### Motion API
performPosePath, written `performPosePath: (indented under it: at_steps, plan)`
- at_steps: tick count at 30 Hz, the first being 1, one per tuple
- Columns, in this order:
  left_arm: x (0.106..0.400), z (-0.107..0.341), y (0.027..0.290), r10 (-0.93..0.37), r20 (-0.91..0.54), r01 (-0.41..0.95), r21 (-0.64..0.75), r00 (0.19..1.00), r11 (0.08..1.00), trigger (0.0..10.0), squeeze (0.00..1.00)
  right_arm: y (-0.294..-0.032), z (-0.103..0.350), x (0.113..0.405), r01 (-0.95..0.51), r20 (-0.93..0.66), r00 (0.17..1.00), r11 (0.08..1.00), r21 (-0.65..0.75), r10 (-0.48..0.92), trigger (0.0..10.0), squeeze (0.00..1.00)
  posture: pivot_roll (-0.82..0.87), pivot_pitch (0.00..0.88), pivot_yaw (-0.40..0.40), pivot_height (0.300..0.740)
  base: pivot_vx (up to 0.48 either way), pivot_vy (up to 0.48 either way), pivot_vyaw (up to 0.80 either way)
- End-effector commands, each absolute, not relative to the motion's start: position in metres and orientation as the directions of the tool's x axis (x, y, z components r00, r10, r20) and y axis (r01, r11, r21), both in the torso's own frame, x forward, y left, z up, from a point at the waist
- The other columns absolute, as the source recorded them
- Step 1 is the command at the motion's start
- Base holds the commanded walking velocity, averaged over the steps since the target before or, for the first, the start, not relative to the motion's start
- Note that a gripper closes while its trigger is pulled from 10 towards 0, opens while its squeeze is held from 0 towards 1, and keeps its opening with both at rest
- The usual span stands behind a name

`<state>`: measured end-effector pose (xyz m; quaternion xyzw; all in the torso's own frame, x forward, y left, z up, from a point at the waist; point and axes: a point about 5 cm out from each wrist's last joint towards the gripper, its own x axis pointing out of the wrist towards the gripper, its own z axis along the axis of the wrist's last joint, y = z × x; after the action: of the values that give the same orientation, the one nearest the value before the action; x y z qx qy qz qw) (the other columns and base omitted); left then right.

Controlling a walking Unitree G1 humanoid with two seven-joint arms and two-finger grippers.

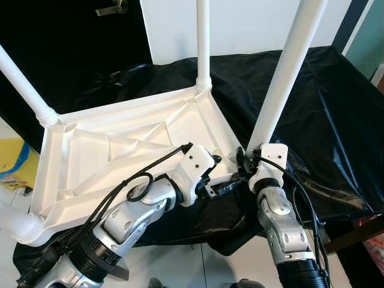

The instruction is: Building children table

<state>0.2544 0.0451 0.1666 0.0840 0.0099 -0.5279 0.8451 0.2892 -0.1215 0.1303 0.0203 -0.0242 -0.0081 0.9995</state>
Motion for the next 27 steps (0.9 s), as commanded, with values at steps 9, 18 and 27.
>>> performPosePath:
  at_steps: [9, 18, 27]
  plan:
    - [0.246, 0.164, 0.044, -0.954, -0.138, 0.961, 0.122, 0.266, 0.250, 10.0, 0.00, -0.129, 0.142, 0.291, -0.185, 0.102, 0.979, 0.980, 0.079, 0.177, 10.0, 0.00, -0.13, 0.054, 0.053, 0.740, 0.000, 0.000, 0.00]
    - [0.248, 0.166, 0.044, -0.954, -0.141, 0.961, 0.131, 0.263, 0.245, 10.0, 0.00, -0.146, 0.141, 0.295, -0.494, 0.058, 0.866, 0.868, -0.053, 0.496, 10.0, 0.00, -0.13, 0.038, 0.059, 0.740, 0.000, 0.000, 0.00]
    - [0.249, 0.167, 0.046, -0.954, -0.146, 0.960, 0.138, 0.262, 0.242, 10.0, 0.00, -0.176, 0.145, 0.312, -0.650, -0.053, 0.759, 0.750, -0.119, 0.649, 10.0, 0.00, -0.12, 0.032, 0.065, 0.740, 0.000, 0.000, 0.00]
